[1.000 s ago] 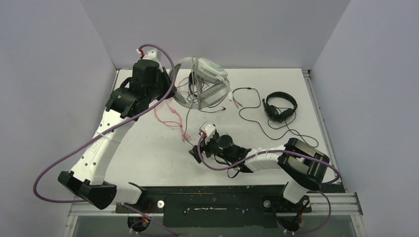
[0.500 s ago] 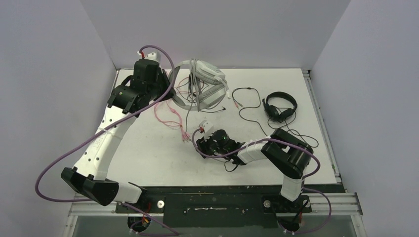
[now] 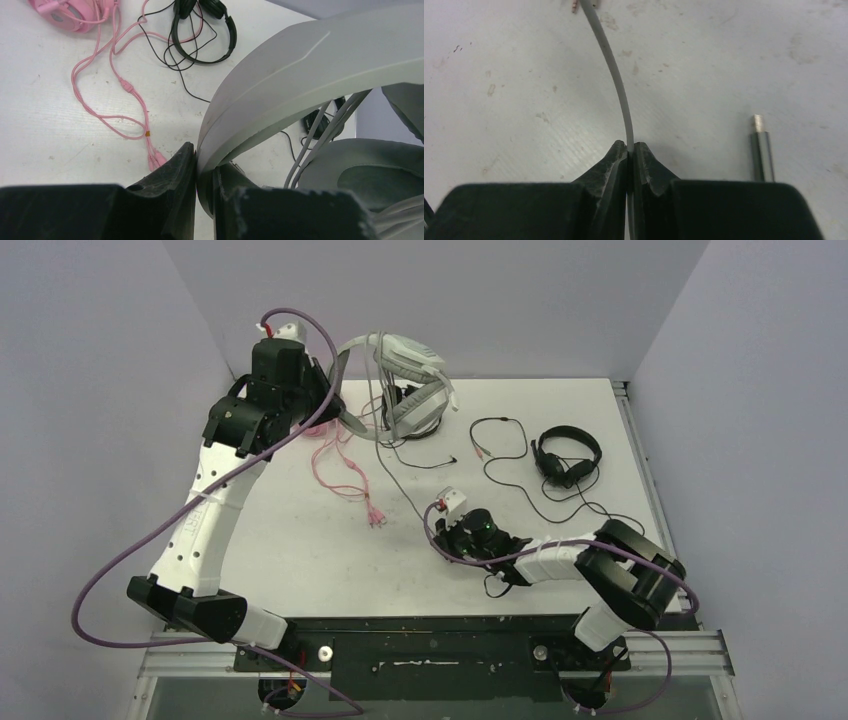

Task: Wrap the headphones
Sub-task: Wrap the headphones cable around the headphones.

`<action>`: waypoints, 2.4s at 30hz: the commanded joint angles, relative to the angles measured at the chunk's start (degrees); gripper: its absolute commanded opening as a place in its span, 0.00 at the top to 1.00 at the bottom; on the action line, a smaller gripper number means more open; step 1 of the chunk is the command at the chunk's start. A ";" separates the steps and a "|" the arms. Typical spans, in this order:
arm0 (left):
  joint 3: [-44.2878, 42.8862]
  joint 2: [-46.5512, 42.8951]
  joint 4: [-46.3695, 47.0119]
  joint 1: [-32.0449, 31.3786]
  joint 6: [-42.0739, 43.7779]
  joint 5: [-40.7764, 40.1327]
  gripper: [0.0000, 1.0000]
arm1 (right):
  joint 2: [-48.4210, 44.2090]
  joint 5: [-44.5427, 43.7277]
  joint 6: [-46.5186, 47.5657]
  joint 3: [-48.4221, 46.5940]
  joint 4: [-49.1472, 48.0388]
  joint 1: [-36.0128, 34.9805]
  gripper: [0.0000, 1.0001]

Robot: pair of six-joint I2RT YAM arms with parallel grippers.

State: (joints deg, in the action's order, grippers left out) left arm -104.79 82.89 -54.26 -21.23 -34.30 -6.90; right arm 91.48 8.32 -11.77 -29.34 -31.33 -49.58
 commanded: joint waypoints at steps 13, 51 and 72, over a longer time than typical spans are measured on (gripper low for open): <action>-6.95 -1.07 9.93 6.01 -6.96 3.57 1.00 | -11.31 4.18 -7.37 8.60 -0.09 10.16 1.00; 26.28 -16.71 8.76 -19.52 37.76 -1.94 1.00 | -6.58 32.60 -5.85 -42.56 35.70 45.85 1.00; 27.11 -3.88 16.37 -23.24 48.40 -31.17 1.00 | -13.44 53.98 -14.06 -46.22 46.67 38.26 1.00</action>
State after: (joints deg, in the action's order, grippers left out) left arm -77.36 78.54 -42.76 -43.92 11.88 -32.21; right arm 82.08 57.19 -20.95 -73.82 18.61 -9.85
